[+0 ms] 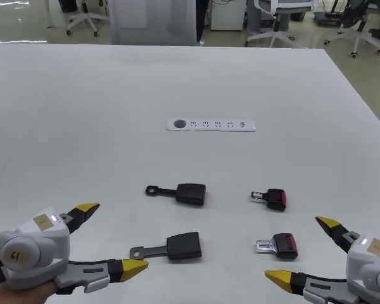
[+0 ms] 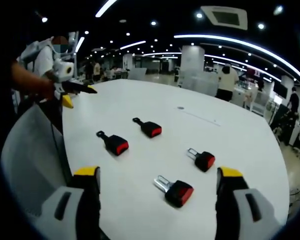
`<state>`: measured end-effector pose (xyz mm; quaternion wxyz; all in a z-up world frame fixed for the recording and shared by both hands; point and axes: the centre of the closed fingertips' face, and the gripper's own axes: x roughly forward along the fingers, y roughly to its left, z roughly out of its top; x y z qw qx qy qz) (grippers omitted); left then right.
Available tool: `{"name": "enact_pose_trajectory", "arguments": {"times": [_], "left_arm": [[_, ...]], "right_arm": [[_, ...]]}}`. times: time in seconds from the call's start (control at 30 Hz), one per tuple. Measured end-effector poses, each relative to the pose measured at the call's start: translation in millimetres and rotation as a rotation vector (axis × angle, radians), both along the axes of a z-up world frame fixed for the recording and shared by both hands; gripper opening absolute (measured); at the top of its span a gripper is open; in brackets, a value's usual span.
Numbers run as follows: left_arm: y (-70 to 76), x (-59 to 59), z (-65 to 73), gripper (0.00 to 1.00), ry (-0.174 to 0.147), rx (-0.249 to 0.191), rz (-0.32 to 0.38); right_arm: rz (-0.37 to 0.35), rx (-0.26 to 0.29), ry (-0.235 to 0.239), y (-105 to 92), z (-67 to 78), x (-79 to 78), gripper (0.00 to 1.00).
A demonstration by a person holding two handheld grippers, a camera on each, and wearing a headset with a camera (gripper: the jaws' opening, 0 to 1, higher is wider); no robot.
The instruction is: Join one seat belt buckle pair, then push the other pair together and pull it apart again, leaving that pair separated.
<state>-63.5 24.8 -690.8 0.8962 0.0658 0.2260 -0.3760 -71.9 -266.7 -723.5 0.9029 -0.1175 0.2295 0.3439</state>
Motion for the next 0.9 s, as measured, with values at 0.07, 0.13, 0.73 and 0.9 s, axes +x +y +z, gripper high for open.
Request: {"name": "enact_pose_trajectory", "arguments": {"times": [0.07, 0.13, 0.73, 0.9], "left_arm": [[-0.8, -0.4, 0.1, 0.98, 0.0, 0.003, -0.004], [-1.4, -0.6, 0.7, 0.98, -0.002, 0.004, -0.006], [-4.8, -2.4, 4.6, 0.98, -0.005, 0.008, -0.006], [-5.9, -3.4, 7.2, 0.98, -0.007, 0.009, -0.004]], "right_arm": [[-0.001, -0.004, -0.003, -0.7, 0.1, 0.2, 0.98], [-0.002, 0.001, -0.001, -0.5, 0.1, 0.1, 0.98], [-0.003, 0.003, -0.001, 1.3, 0.7, -0.1, 0.97], [-0.003, 0.0, -0.003, 1.2, 1.6, 0.3, 0.97]]}}
